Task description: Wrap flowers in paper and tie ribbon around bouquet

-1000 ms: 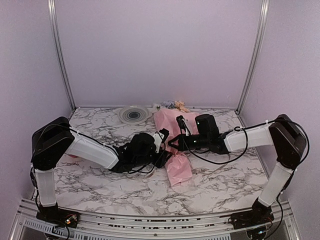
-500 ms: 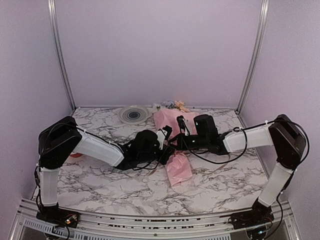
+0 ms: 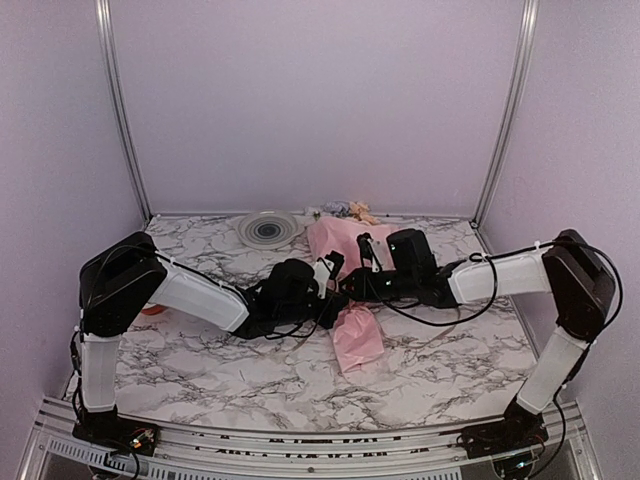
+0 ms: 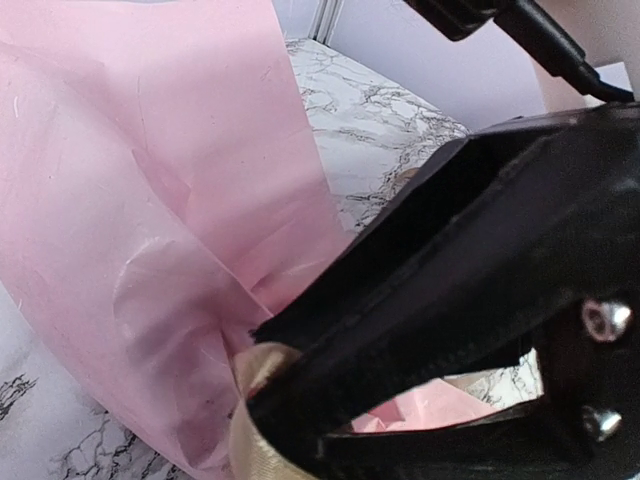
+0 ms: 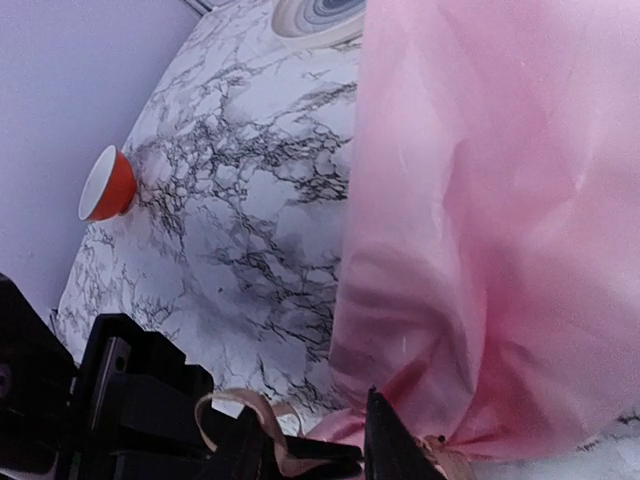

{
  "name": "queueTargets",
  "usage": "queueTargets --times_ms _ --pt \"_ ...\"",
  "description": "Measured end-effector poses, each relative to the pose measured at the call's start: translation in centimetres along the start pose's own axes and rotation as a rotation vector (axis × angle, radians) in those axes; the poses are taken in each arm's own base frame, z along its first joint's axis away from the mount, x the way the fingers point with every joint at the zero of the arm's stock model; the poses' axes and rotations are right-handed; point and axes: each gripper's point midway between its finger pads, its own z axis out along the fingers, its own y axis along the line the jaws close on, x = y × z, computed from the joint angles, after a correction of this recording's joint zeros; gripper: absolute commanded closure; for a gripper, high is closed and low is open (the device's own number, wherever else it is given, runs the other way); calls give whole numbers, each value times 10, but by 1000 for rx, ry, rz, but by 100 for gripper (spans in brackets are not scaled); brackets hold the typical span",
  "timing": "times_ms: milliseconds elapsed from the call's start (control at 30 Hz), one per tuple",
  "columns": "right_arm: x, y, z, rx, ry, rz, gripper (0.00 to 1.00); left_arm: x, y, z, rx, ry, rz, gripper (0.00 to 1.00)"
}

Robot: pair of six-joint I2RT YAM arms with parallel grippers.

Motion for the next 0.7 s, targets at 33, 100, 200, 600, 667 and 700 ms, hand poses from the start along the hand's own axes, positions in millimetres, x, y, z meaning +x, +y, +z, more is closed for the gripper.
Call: queueTargets --times_ms 33,100,200,600,667,700 --pt "1 -3 -3 25 4 -11 60 0 0 0 1 -1 0 100" --pt "0 -8 -15 84 11 -34 56 -1 -1 0 4 -4 0 100" --pt "-14 -13 -40 159 -12 -55 52 -1 0 0 4 -7 -3 100" --pt "-29 -196 -181 774 -155 236 38 -3 1 -1 7 -20 -9 100" --pt "-5 -223 -191 849 -100 293 38 -1 1 -1 7 -18 -9 100" --pt "9 -235 -194 883 -64 317 38 0 1 -1 6 -16 -9 100"
